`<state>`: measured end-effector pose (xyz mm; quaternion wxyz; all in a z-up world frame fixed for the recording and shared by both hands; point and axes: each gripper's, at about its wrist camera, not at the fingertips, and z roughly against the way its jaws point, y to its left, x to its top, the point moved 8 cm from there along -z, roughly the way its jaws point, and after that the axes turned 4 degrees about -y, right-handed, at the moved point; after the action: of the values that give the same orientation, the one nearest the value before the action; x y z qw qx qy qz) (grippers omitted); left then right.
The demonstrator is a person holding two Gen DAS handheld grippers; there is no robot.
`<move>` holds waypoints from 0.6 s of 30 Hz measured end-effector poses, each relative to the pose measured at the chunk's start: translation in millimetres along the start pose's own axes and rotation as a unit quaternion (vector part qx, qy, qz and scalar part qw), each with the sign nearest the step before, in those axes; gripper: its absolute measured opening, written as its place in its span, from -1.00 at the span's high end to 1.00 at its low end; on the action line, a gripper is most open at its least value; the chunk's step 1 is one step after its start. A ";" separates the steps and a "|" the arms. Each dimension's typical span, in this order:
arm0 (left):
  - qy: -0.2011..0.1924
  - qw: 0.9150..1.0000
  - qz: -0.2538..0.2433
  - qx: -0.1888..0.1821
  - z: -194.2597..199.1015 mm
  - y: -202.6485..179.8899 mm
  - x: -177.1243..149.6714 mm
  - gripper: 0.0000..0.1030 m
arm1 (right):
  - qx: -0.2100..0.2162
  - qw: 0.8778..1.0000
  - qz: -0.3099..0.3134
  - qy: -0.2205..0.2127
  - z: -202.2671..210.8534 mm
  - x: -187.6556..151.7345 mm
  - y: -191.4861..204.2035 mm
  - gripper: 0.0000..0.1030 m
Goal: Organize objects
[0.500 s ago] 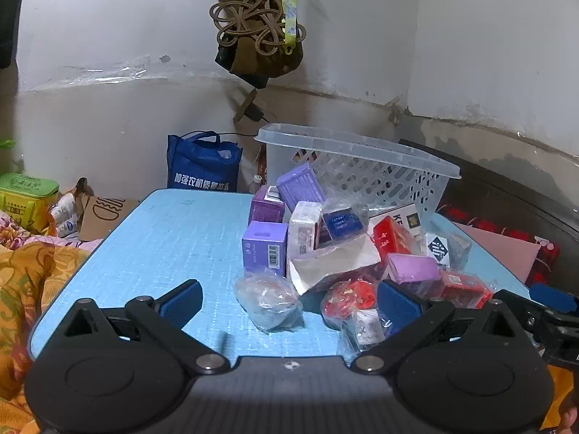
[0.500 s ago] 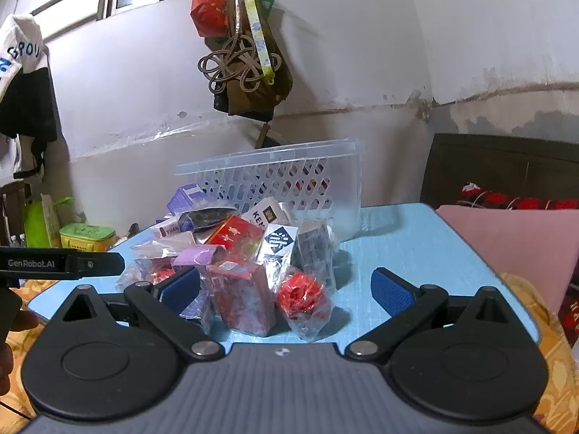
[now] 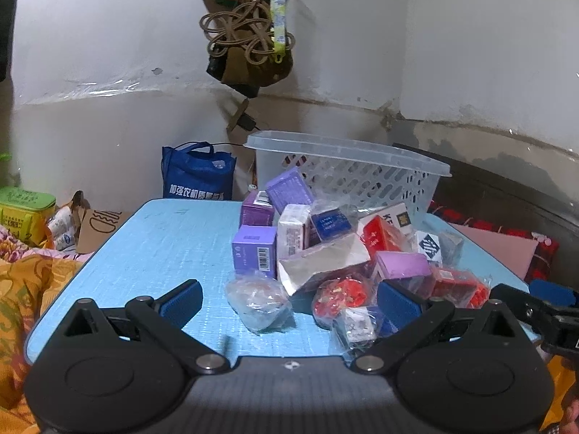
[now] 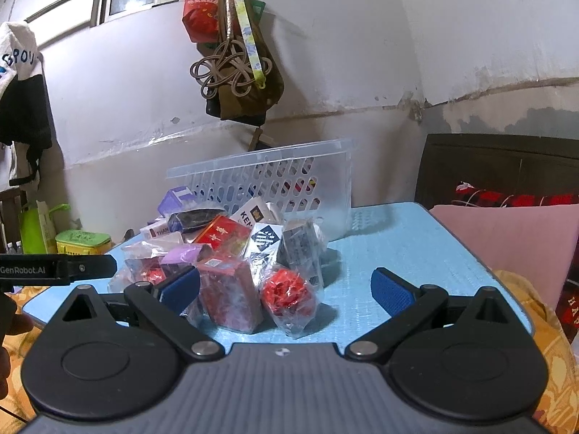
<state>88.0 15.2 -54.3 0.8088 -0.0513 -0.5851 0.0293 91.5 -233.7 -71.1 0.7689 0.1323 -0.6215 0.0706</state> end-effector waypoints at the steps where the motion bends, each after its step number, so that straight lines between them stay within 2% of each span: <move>1: -0.001 1.000 -0.003 -0.002 0.1 -1.5 -0.4 -1.00 | 0.000 1.000 0.000 0.000 -0.3 0.6 -0.4 -1.00; 18: -0.004 1.000 -0.010 -0.015 3.1 -8.2 -0.5 -1.00 | 0.010 1.000 0.001 0.013 0.2 -4.9 2.6 -1.00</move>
<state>84.8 7.1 -52.9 0.8058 -0.0573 -0.5893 0.0123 89.6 -231.0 -75.6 0.7756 0.1384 -0.6107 0.0797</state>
